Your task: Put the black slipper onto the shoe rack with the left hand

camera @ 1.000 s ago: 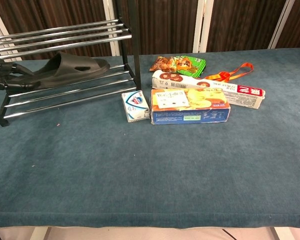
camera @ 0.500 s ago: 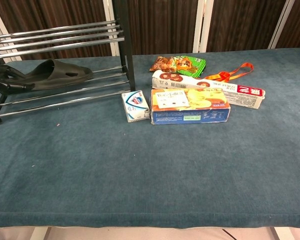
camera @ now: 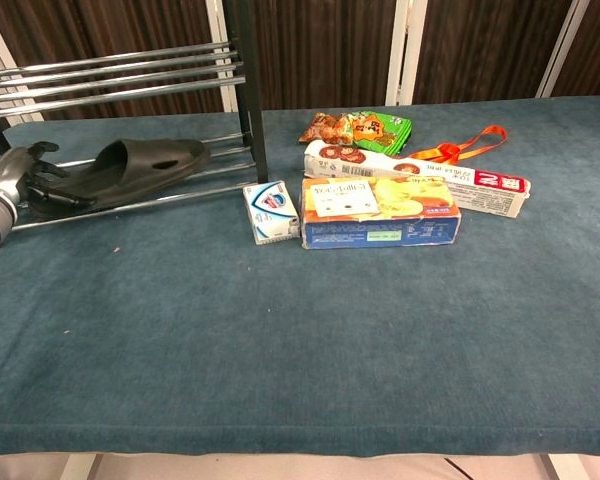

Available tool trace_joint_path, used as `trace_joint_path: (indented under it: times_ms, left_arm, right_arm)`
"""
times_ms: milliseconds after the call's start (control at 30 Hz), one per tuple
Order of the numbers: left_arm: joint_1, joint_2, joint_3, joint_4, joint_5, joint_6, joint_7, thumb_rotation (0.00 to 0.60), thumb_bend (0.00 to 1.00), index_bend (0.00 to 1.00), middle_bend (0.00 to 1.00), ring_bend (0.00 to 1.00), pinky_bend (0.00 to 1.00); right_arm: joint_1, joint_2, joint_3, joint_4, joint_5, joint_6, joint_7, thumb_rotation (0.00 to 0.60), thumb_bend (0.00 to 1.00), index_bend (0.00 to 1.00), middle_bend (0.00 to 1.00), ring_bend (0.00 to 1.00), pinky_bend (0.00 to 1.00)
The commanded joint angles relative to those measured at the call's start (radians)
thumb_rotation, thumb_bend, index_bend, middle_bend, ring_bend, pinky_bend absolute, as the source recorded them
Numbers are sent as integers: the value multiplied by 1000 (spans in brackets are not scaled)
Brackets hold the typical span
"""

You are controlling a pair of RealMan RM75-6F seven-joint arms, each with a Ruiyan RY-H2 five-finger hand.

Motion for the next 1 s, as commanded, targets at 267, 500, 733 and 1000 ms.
trace_joint_path:
  times_ms: [267, 500, 733, 1000]
  left_arm:
    - [13, 47, 15, -98, -27, -2, 88, 420, 220, 0, 76, 60, 302]
    - [10, 47, 10, -100, -27, -26, 58, 406, 219, 0, 74, 52, 286]
    - [23, 73, 24, -164, -8, -47, 36, 391, 218, 0, 74, 52, 284]
    - [76, 155, 54, -366, 39, -33, -11, 412, 228, 0, 74, 52, 286]
  right_arm:
    - [-1, 3, -3, -5, 1, -6, -5, 600, 114, 0, 0, 0, 0]
    - [-1, 3, -1, -3, 6, -9, -5, 600, 114, 0, 0, 0, 0]
    - [0, 3, -2, -5, 7, -14, -9, 600, 114, 0, 0, 0, 0]
    - [-4, 1, -2, -5, 9, -15, -17, 600, 113, 0, 0, 0, 0]
